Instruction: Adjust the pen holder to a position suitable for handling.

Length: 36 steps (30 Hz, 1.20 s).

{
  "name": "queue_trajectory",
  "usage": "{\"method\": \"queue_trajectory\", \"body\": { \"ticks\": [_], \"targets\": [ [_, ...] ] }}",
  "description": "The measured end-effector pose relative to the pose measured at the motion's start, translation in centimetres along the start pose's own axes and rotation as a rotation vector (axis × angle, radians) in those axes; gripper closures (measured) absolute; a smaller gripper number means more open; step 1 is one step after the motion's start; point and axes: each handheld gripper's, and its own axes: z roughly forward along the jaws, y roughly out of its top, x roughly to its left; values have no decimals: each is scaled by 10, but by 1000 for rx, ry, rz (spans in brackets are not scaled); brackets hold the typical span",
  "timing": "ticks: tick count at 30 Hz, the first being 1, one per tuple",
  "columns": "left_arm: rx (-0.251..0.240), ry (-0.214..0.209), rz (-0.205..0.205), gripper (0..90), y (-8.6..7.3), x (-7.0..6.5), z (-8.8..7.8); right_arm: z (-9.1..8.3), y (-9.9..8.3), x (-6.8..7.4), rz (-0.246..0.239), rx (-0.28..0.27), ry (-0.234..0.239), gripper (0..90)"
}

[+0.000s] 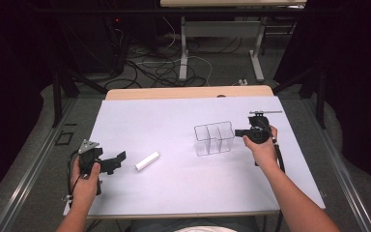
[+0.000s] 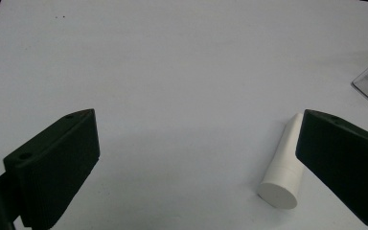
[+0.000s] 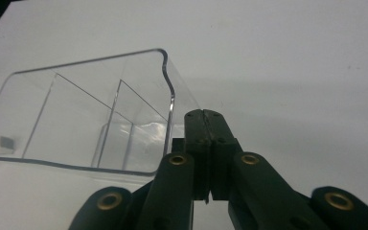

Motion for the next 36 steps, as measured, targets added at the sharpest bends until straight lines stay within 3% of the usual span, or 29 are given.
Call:
{"method": "queue_trajectory", "body": {
  "ticks": [5,14,36],
  "targets": [
    [-3,-3,-1,12,0,0,1,7,-8,1,-16,31,-6,900],
    [-2,-2,4,12,0,-1,2,9,-12,-1,41,53,31,900],
    [1,-10,4,12,1,-1,1,39,-14,53,14,88,89,900]
  ]
}}
